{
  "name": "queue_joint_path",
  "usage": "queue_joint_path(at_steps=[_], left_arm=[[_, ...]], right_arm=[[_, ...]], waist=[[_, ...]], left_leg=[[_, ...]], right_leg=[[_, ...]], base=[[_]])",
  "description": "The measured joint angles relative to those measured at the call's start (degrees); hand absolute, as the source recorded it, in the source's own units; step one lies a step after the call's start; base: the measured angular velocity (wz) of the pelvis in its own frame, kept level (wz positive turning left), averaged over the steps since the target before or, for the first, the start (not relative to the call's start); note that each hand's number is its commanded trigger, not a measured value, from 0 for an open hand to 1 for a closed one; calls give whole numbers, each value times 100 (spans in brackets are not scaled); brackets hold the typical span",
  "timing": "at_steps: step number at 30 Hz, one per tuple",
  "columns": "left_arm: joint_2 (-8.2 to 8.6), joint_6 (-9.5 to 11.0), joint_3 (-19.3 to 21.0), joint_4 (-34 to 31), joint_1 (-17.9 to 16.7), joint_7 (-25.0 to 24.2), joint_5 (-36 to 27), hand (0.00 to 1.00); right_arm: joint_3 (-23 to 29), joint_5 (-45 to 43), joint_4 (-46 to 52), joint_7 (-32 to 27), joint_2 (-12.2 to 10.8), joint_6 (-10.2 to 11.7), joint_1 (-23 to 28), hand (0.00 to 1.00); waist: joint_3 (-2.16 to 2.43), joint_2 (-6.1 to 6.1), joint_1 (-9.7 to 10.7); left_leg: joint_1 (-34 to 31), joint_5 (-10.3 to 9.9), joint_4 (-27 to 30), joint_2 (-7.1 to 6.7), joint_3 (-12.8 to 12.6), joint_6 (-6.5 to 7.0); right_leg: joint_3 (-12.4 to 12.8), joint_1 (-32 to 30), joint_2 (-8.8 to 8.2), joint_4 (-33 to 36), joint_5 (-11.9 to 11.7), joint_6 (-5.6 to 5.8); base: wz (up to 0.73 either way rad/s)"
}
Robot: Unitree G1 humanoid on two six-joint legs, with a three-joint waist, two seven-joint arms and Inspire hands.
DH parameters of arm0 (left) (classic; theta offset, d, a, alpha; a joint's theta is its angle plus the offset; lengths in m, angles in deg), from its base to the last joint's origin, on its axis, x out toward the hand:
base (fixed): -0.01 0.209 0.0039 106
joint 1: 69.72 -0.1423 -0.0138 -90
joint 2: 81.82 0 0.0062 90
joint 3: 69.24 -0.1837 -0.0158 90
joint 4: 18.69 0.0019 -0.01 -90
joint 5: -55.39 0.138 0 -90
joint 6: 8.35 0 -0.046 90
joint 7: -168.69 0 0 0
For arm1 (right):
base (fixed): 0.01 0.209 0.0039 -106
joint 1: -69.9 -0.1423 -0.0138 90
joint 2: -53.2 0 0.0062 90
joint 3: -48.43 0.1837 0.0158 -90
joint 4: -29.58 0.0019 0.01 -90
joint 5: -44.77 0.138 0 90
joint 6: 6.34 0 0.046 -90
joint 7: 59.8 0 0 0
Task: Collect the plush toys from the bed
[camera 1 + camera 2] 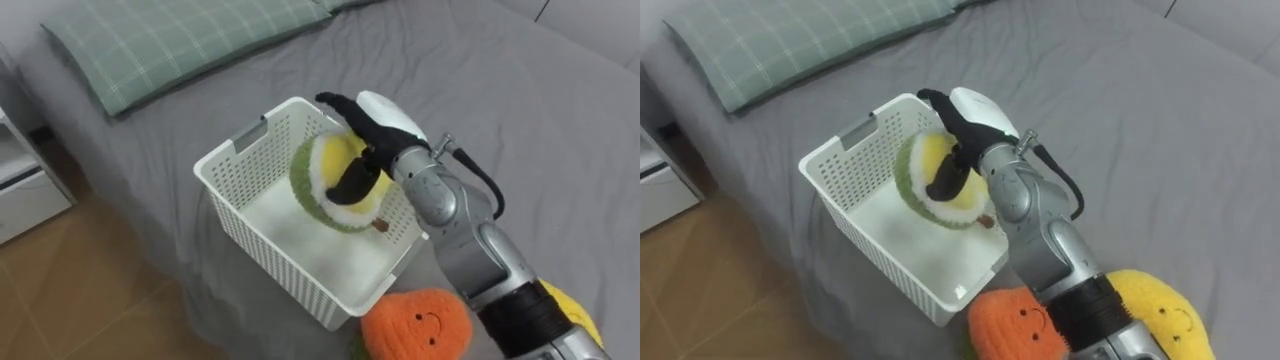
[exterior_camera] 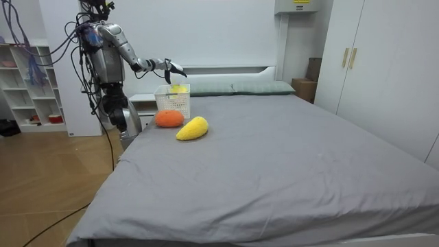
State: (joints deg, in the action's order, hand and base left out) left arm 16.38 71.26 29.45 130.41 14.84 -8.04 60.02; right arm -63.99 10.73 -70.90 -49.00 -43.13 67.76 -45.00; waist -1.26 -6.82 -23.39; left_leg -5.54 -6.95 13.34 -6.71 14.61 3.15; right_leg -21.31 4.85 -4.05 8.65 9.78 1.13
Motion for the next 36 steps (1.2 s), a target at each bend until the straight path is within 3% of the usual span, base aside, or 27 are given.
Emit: queue_joint_path(at_steps=[5, 11, 23, 31, 34, 36], left_arm=[[-1, 0, -2, -31, -3, 86, 7, 0], [5, 51, -2, -65, 75, 151, 9, 0], [9, 120, -2, -66, 84, 278, 7, 0], [12, 119, -1, -68, 66, 275, -16, 0], [11, 120, 23, -73, 17, 275, -18, 0], [10, 122, 77, -71, -68, 269, -16, 0]], right_arm=[[12, 35, 1, -34, 202, 7, 0, 0], [30, 48, 1, -152, 205, 110, 0, 0], [34, 103, 0, -204, 213, 221, 4, 0], [115, 478, 0, -389, 249, 227, 52, 0], [189, 493, -208, -582, 312, 384, 88, 0], [406, 590, -586, -636, 337, 441, 205, 0]], waist=[[24, -75, 30], [26, -127, 123], [19, -118, 123], [11, -105, 164], [4, -96, 287], [-26, -38, 308]], left_leg=[[5, 2, -4, 1, -17, 1], [17, 3, -7, 4, -30, 2], [115, 6, -86, 34, -137, 9], [238, 8, -193, 83, -332, 25], [253, 12, -185, 100, -413, 34], [328, -12, -194, 121, -519, 58]], right_leg=[[13, -5, -2, -1, 0, 0], [18, 1, -3, 1, 0, 0], [100, 20, -7, 0, -1, 0], [310, 36, -3, 12, -3, 5], [337, 36, -5, 12, -6, 9], [409, 85, -5, 13, -12, 18]], base=[[0], [0], [-4], [-13], [-7], [-22]])
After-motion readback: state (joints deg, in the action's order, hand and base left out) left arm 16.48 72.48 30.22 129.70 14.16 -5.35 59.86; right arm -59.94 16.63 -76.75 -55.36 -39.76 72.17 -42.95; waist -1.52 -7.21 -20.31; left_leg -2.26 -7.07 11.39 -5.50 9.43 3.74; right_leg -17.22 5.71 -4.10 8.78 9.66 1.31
